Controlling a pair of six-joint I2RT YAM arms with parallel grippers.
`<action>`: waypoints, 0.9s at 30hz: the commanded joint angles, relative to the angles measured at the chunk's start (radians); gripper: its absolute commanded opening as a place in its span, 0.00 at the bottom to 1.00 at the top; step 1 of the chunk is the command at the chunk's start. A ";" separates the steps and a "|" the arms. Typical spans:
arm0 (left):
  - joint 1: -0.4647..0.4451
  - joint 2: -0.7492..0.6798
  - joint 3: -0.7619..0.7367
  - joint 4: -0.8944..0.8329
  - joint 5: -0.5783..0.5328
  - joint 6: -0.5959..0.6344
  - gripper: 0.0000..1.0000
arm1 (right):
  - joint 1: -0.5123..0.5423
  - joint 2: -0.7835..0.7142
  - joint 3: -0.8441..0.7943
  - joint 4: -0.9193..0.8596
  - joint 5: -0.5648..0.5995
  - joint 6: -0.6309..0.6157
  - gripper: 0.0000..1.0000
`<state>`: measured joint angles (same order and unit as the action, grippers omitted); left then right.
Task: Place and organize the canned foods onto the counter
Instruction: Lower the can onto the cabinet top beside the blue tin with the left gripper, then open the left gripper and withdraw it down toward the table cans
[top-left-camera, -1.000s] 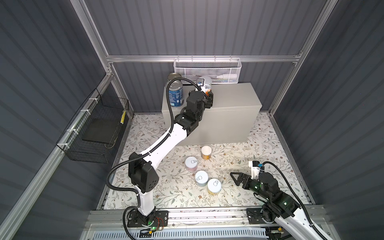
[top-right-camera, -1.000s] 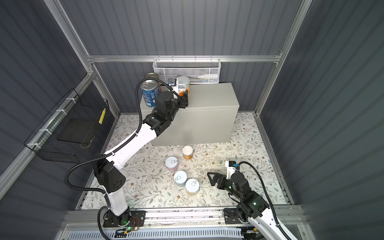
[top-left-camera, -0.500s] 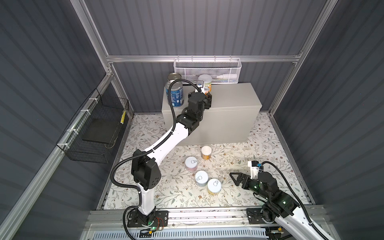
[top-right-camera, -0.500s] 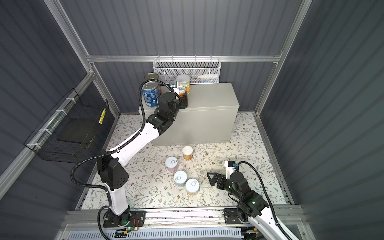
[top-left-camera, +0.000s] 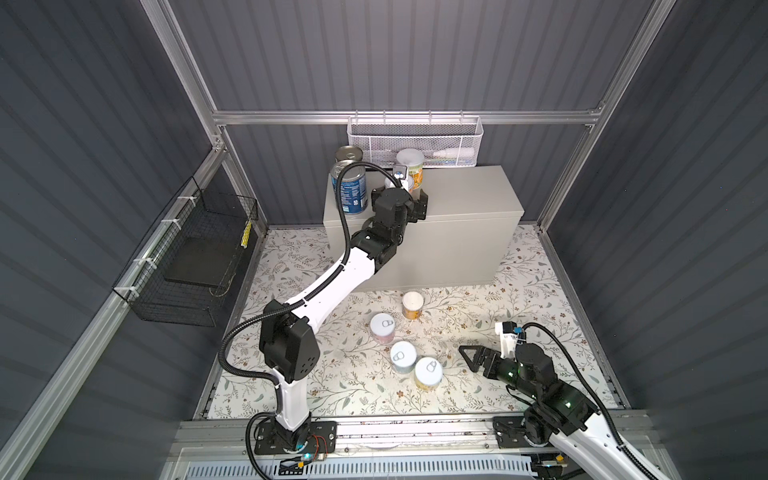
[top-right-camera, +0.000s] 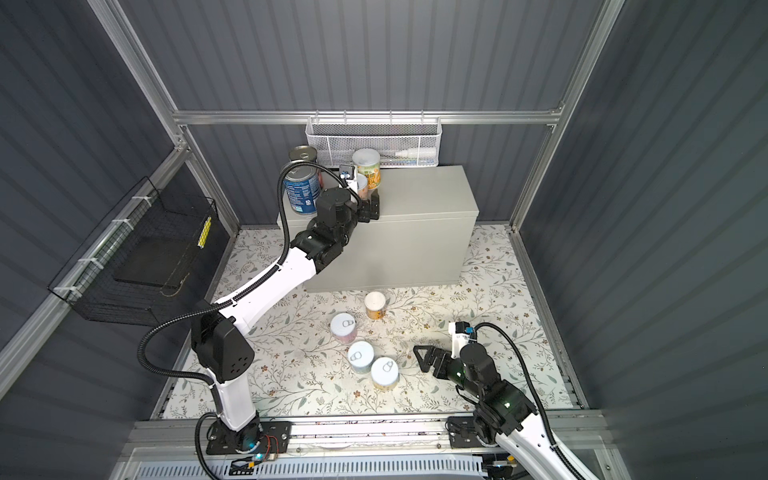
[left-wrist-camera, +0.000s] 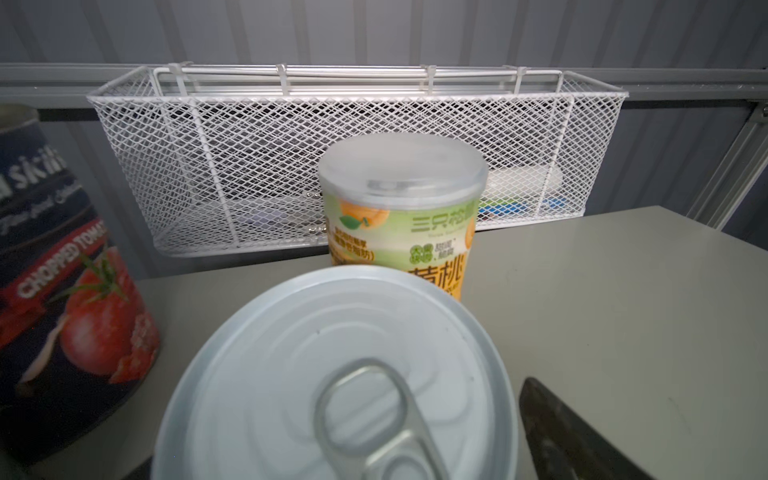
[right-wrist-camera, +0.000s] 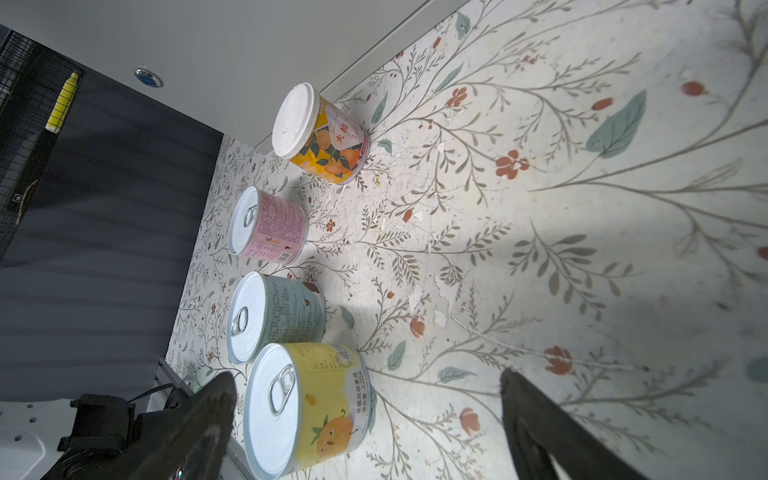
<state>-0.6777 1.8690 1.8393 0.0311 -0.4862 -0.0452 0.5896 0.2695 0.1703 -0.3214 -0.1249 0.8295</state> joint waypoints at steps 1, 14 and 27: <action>-0.021 -0.076 -0.022 -0.012 -0.015 -0.002 1.00 | -0.002 -0.005 0.005 -0.006 0.015 -0.016 0.99; -0.183 -0.255 -0.230 -0.025 -0.262 0.084 1.00 | -0.001 0.010 0.035 -0.041 0.073 -0.027 0.99; -0.207 -0.487 -0.415 -0.381 -0.353 -0.183 1.00 | -0.002 0.226 0.207 -0.115 0.076 -0.095 0.99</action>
<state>-0.8867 1.4120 1.4639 -0.2321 -0.7895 -0.1570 0.5896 0.4450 0.3305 -0.4004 -0.0719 0.7845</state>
